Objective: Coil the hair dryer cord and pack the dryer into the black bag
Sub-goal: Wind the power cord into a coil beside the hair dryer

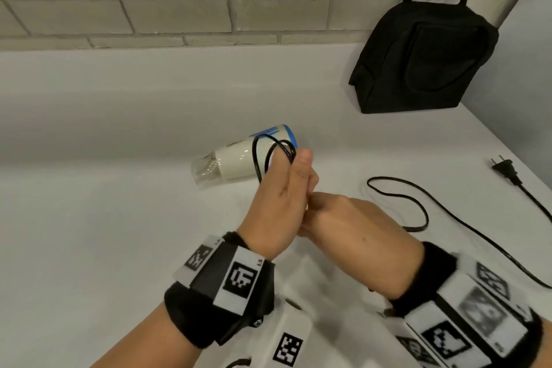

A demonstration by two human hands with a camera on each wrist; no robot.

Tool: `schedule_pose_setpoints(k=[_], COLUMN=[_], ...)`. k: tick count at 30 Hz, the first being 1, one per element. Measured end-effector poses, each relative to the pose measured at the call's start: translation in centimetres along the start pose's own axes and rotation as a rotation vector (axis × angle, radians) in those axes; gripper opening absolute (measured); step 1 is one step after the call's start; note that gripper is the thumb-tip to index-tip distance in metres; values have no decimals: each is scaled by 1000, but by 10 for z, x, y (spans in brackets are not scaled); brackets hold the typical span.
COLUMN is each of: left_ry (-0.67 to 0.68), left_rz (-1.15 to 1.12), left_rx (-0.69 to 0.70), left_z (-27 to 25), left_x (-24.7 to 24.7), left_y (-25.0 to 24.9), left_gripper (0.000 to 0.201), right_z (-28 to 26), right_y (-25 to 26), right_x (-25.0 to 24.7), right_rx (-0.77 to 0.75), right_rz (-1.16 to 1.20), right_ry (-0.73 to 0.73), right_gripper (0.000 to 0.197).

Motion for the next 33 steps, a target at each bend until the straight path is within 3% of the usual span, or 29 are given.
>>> schedule_pose_setpoints(k=[4, 7, 11, 15, 17, 19, 21, 23, 28, 33], left_ry=[57, 110, 217, 340, 380, 411, 420, 418, 369, 206], left_rz=[167, 243, 358, 155, 53, -34, -172, -349, -617, -537], left_rx=[10, -3, -14, -135, -164, -183, -223, -273, -384, -425], left_z=[3, 1, -5, -13, -14, -12, -10, -9, -8, -8], left_x=[1, 0, -3, 1, -1, -5, -10, -15, -15, -16], left_y=[8, 10, 18, 20, 18, 17, 18, 21, 30, 30], left_gripper=[35, 37, 41, 52, 55, 58, 56, 49, 44, 29], right_z=[-10, -17, -25, -16, -6, 0, 3, 6, 13, 20], right_y=[1, -1, -12, -32, -35, -37, -41, -48, -52, -48], right_x=[-8, -19, -29, -35, -32, -24, -20, -18, -8, 1], right_rx=[-82, -50, -15, 51, 16, -20, 75, 156, 181, 210], right_rz=[82, 67, 64, 140, 227, 475, 797, 976, 954, 949], right_ry=[0, -183, -370, -308, -240, -181, -167, -182, -181, -151], right_gripper=[27, 14, 28, 48, 40, 20, 31, 25, 16, 12])
Point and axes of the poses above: each hand's wrist, its own z-axis towards the middle knuckle, its own x-axis out of the palm, y = z × x, the point moved 1 cm from there along z, towards the middle knuckle, and after that the axes turned 8 degrees about -x, right-handed, at the moved point
